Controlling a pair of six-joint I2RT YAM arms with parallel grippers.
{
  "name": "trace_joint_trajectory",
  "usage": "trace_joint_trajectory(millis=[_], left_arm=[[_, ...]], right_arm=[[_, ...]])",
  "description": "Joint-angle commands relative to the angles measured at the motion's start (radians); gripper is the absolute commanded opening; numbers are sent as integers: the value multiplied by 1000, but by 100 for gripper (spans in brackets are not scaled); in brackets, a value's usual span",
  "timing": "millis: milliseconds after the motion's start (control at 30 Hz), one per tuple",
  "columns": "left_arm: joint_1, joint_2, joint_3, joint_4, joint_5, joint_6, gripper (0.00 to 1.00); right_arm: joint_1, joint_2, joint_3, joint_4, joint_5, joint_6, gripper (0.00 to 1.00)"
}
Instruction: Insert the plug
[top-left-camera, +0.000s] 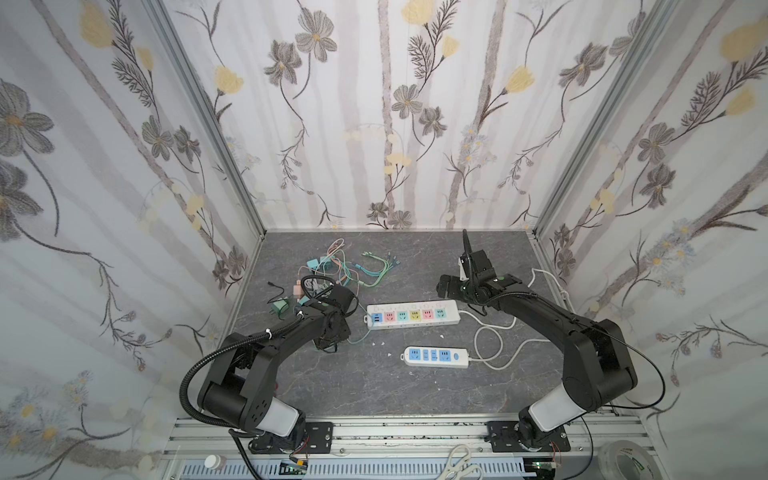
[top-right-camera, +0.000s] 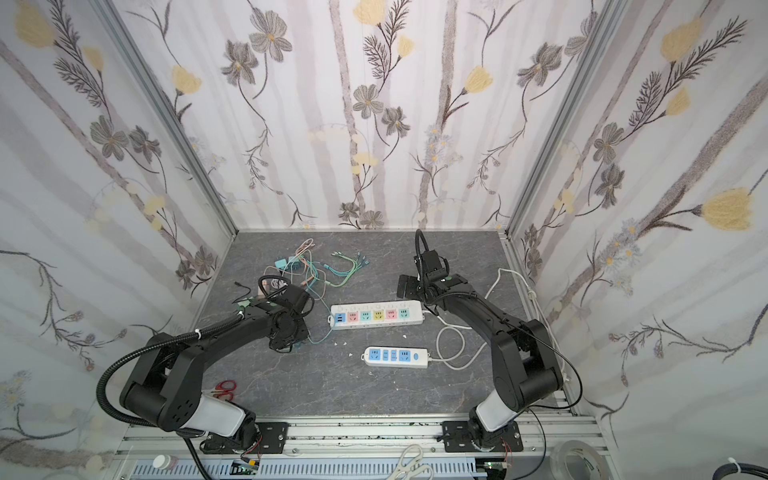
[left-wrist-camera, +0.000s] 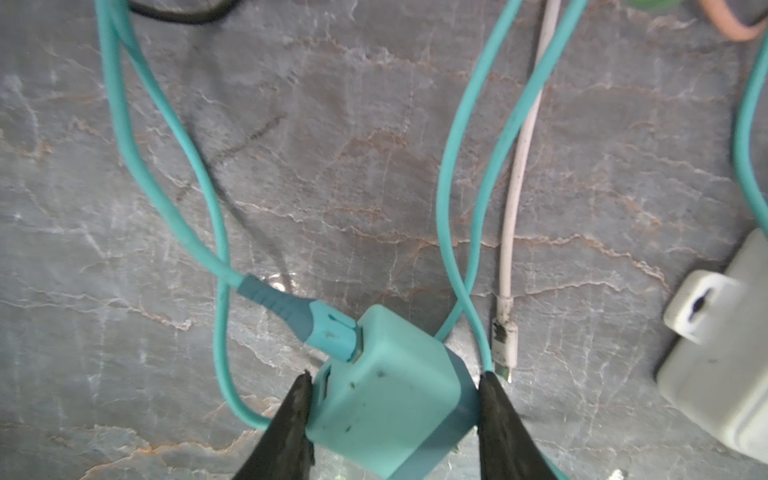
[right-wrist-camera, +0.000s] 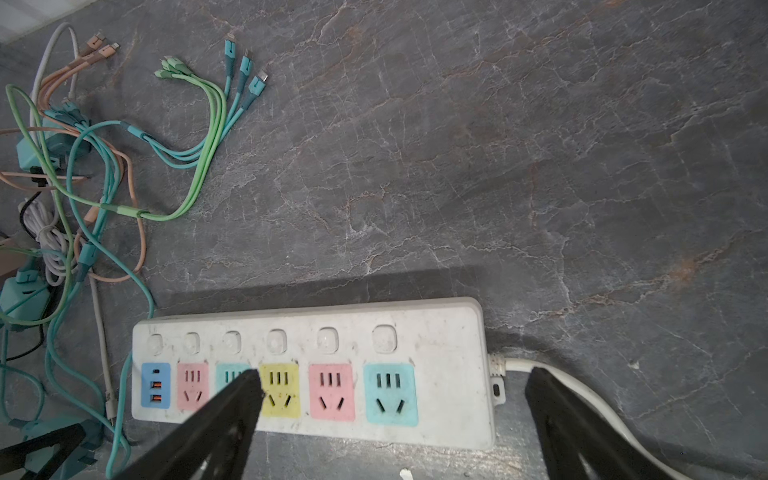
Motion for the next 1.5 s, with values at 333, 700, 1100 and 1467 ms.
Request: trace_joint_trajectory(millis=[333, 700, 1100, 1467], left_arm=[[3, -240, 103, -181, -107, 168, 25], [-44, -136, 682, -357, 72, 328, 23], [-52, 107, 1505, -540, 104, 521, 22], [-52, 95, 1698, -504, 148, 544, 23]], right_arm=[[21, -24, -14, 87, -37, -37, 99], [178, -6, 16, 319, -242, -168, 99], [316, 225, 275, 439, -391, -222, 99], [422, 512, 558, 616, -500, -105, 99]])
